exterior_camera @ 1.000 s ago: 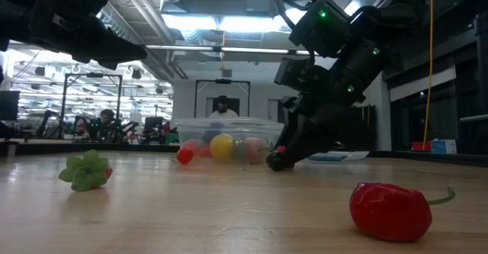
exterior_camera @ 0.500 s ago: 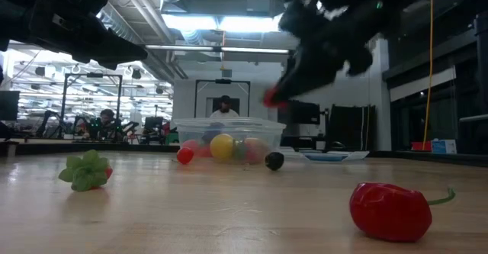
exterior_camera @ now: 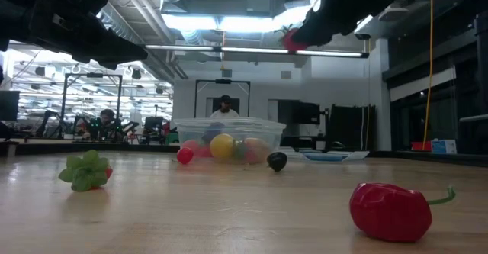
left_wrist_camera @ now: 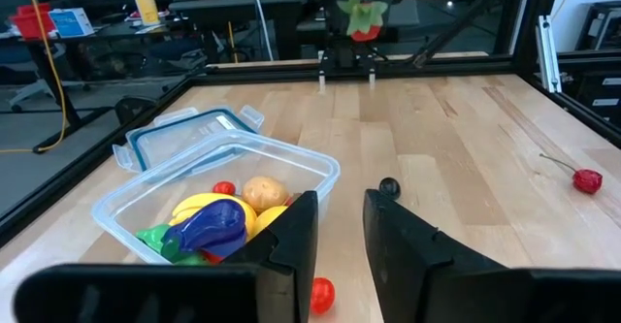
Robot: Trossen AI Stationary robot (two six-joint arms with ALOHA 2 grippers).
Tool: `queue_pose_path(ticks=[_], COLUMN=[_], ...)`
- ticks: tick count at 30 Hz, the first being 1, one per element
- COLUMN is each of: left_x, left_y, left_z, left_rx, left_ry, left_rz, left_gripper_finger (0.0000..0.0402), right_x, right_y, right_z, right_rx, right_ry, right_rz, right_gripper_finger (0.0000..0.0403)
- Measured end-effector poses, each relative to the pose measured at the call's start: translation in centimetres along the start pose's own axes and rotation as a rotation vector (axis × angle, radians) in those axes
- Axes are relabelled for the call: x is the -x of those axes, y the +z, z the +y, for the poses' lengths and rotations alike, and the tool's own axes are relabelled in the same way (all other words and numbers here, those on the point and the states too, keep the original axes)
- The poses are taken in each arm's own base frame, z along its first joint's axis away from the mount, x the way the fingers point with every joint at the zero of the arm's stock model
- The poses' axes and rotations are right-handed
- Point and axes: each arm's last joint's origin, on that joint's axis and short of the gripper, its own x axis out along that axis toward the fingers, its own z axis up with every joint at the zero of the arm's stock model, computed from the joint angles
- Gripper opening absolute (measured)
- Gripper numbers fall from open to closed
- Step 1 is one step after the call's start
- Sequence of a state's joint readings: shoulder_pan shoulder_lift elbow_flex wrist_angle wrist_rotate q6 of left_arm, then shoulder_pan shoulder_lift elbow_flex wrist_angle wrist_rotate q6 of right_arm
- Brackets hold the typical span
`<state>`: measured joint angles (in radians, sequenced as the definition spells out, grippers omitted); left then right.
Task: Pick and placing Produce into tupperware
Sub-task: Put the top red strawberry into the transparent container
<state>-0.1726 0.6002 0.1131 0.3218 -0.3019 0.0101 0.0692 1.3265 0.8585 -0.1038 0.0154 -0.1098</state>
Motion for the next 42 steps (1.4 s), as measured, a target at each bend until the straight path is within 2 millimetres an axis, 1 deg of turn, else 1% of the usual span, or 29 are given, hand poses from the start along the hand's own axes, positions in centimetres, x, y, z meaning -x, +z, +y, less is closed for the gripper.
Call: queue_pose_path(ticks=[6,10,15,21,27,33,42], left_x=[0.0,0.0,0.0,0.0,0.0,0.0,0.0], left_y=[0.0,0.0,0.0,0.0,0.0,0.0,0.0], left_z=[0.0,0.0,0.0,0.0,0.0,0.0,0.0], left_rx=[0.000,0.000,0.000,0.000,0.000,0.000,0.000], left_ry=[0.000,0.000,0.000,0.000,0.000,0.000,0.001], left_rz=[0.000,-0.001,0.000,0.000,0.000,0.000,-0.001], left_gripper_finger=[0.0066,0.0058,0.0049,0.0040,0.0035,0.0043,0.0063], right_x=[0.0,-0.2,-0.1,0.7,2.0,2.9,3.2], right_y=[-0.1,-1.1,-2.4,-3.9,-4.6,-5.5,-8.3], right_z=[0.0,0.1,0.2,0.4,0.4,0.5,0.9], right_rx=[0.002,0.000,-0.007,-0.032,-0.031,-0.022,-0.007], right_ry=[-0.011,-0.014,-0.021,-0.028,-0.039,-0.041,-0.040], right_rz=[-0.005,0.006,-0.051,-0.125,-0.233,-0.290,-0.467], right_gripper_finger=[0.0132,0.0132,0.0132,0.0132,0.0132,0.0132,0.0132])
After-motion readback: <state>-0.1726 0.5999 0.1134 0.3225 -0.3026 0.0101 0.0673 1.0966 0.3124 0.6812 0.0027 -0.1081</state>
